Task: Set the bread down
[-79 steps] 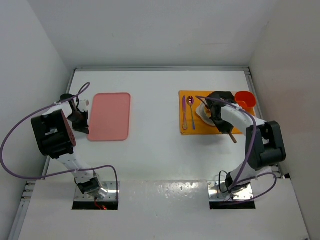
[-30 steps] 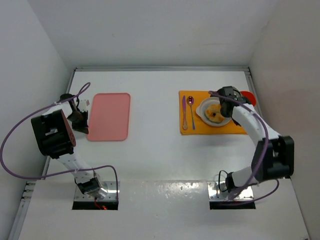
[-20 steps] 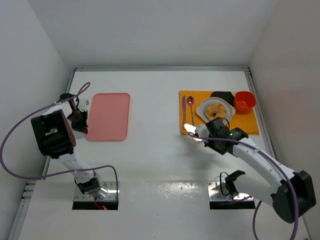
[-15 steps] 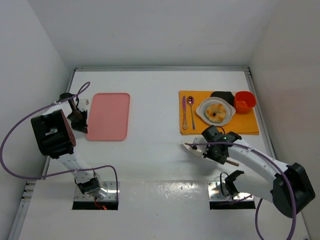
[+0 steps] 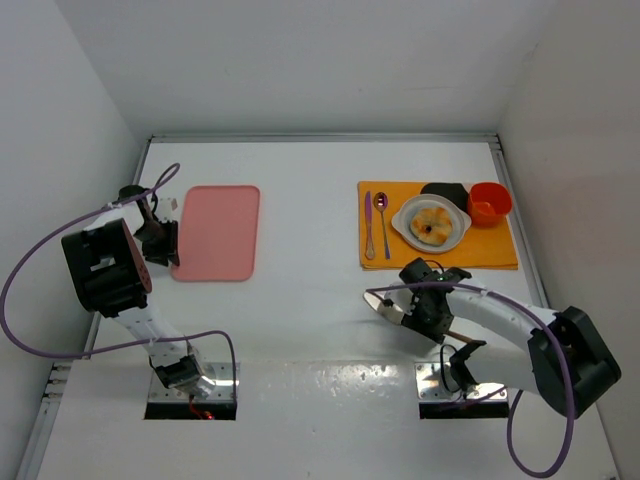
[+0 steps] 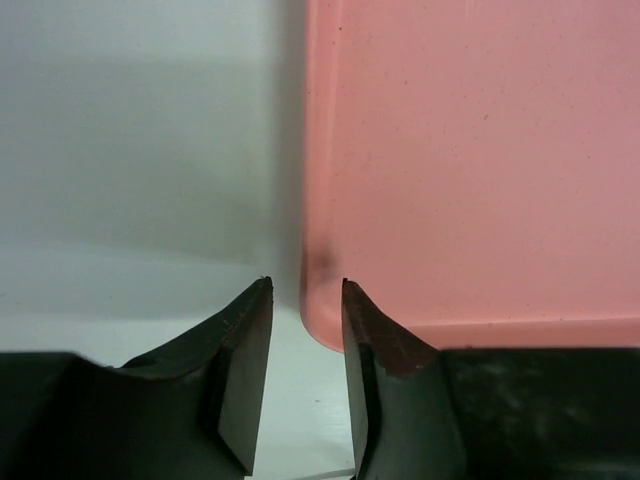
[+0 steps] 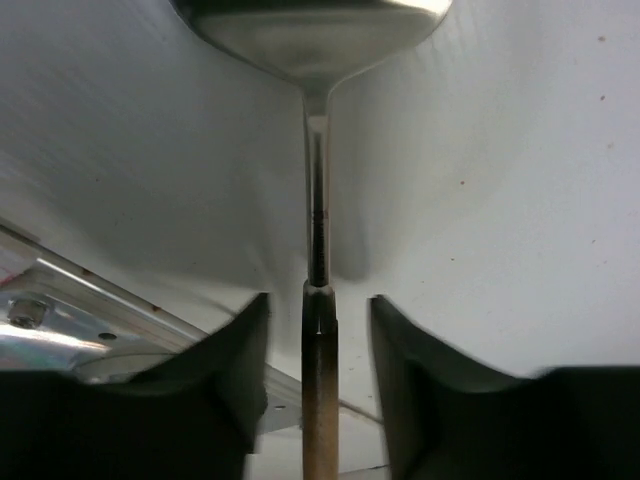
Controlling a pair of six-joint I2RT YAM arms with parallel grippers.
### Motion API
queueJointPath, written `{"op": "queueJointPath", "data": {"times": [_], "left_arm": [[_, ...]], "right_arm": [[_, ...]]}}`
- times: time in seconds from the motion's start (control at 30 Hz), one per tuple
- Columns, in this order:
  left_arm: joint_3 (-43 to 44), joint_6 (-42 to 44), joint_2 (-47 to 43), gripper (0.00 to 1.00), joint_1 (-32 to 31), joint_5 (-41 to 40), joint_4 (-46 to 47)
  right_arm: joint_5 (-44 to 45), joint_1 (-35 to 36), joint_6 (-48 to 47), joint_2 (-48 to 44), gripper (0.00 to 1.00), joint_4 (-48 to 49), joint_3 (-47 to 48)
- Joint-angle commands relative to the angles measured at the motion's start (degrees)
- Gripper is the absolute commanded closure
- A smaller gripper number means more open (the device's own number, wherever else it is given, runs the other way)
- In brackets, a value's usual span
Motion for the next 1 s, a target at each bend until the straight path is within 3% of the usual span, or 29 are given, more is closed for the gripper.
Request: {"op": "queueJointPath", "data": {"times": [0.0,0.17,0.33,0.47,0.63,0.83,0.97], "left_arm": [[1.81,0.18,-0.22,0.60,0.84,-0.32,-0.26],[2.33,0.18,-1.35,0.52,0.84,-0.32,-1.84],[2.94,0.18,-3.55,0.34,0.84,-0.85,-2.46],[2.95,0.18,-5.84,0.29,0.84,-1.47,-3.16],[0.84,0.18,-8.39,0.27,1.36,-3.13,-3.16],[-1.62,-0.34,-9.62,0.23,1.36,-3.14,-2.64],[-3.72,-1.57,-9.62,0.22,1.36,-2.53,-1.49]], "right_arm": [[0.11,0.22,2.12,-0.53,0.48,1.33,1.51],[4.31,0.22,6.50,-4.04,0.25,-0.60,5.01],[9.07,-0.12,12.48,-17.30,0.00,0.35,7.13],[11.71,-3.63,28.70,-28.72,0.00,-0.69,7.57],[15.05,-6.72,48.39,-36.46,0.00,-10.95,7.31],[33.38,-6.72,71.24,-37.71,0.00,-29.99,9.93],[36.59,-6.72,79.63,-37.00,0.00,-36.02,12.32]]}}
